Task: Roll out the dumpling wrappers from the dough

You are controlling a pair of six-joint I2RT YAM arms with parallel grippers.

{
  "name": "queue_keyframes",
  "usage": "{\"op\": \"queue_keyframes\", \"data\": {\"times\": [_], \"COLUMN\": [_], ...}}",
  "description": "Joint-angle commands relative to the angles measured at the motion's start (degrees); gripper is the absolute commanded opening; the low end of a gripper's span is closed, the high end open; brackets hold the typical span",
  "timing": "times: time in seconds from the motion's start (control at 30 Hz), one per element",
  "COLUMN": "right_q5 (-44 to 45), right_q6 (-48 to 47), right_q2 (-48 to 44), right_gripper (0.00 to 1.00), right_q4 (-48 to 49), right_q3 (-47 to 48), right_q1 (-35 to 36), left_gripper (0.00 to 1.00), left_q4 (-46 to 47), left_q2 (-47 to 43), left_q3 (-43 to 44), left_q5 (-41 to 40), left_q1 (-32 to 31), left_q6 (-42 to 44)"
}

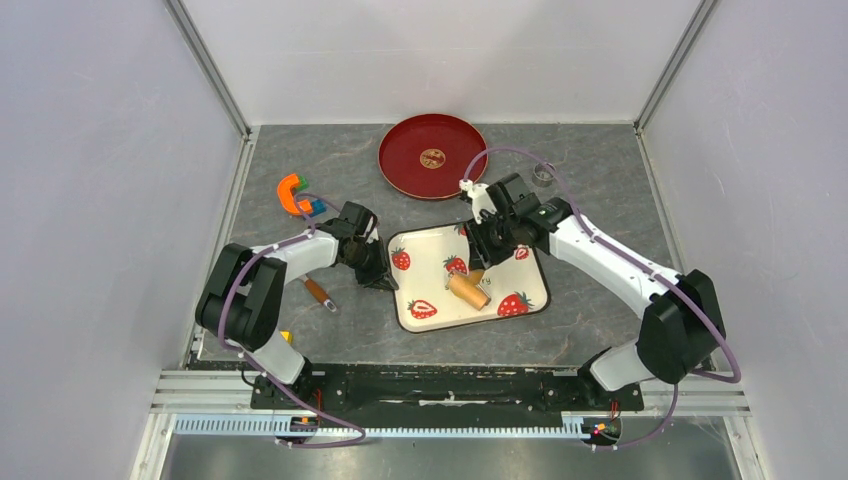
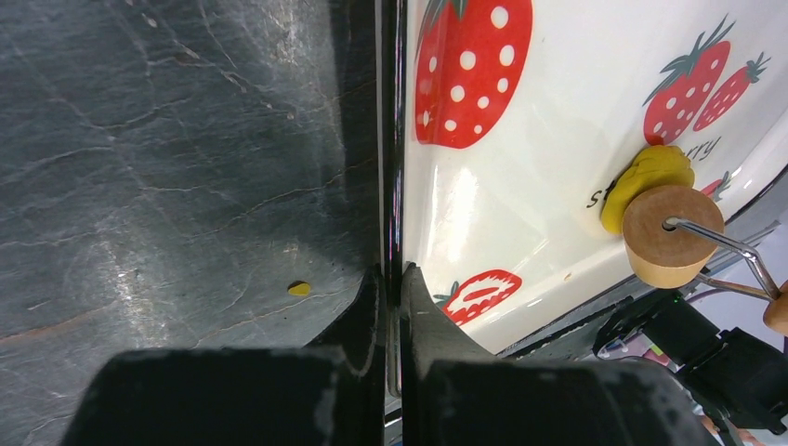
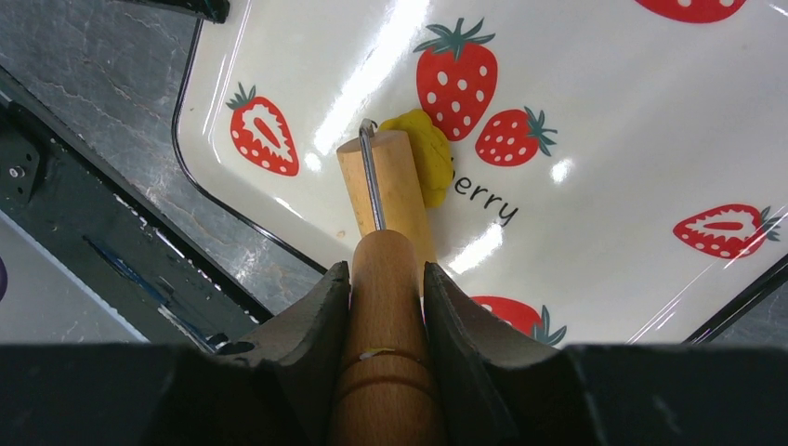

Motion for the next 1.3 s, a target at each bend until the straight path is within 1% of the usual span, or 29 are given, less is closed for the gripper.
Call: {"op": "queue_keyframes", "data": {"times": [0.0, 0.07, 0.17, 0.3, 0.4, 0.57, 0.73, 1.03, 1.27], "right_q5": [7.73, 11.59, 14.43, 15.83, 18.29, 19.26, 18.27, 13.68, 11.61], "right_q6": [-2.40, -2.62, -2.88, -3.44, -3.77, -3.03, -3.38, -3.82, -1.40], "right_q2": [1.66, 2.05, 2.17, 1.90, 2.93, 3.73, 2.39, 0.68, -0.31], "right_gripper": [0.00, 0.00, 0.00, 0.00, 0.00, 0.00, 0.00, 0.00, 0.00], "right_q4": [1.54, 1.79, 3.18, 4.76, 4.30, 3.89, 3.82, 1.85, 2.53], "right_q3": [1.65, 0.06, -2.81, -6.53, -8.87, -13.51, -17.28, -18.72, -24.71], "right_q1": [1.80, 2.64, 2.87, 3.91, 4.99, 5.36, 5.57, 5.65, 5.65], "left_gripper": [0.02, 0.02, 0.02, 0.02, 0.02, 0.02, 0.02, 0.02, 0.02], "left_q4": [-1.92, -2.10, -2.12, -2.13, -2.34, -2.71, -2.94, -3.54, -4.13], "left_q2": [0.95, 1.38, 1.56, 1.44, 1.56, 1.81, 1.93, 2.15, 2.46], "left_q3": [0.33, 0.42, 0.33, 0.42, 0.68, 1.03, 1.12, 1.80, 2.26], "left_q5": [-4.62, -4.62, -4.52, -4.40, -4.27, -4.25, -4.25, -4.32, -4.66], "left_q1": [0.19, 0.15, 0.21, 0.18, 0.15, 0.14, 0.17, 0.14, 0.18], "left_q6": [3.56, 3.75, 3.84, 4.18, 4.45, 4.75, 4.91, 5.36, 5.73]}}
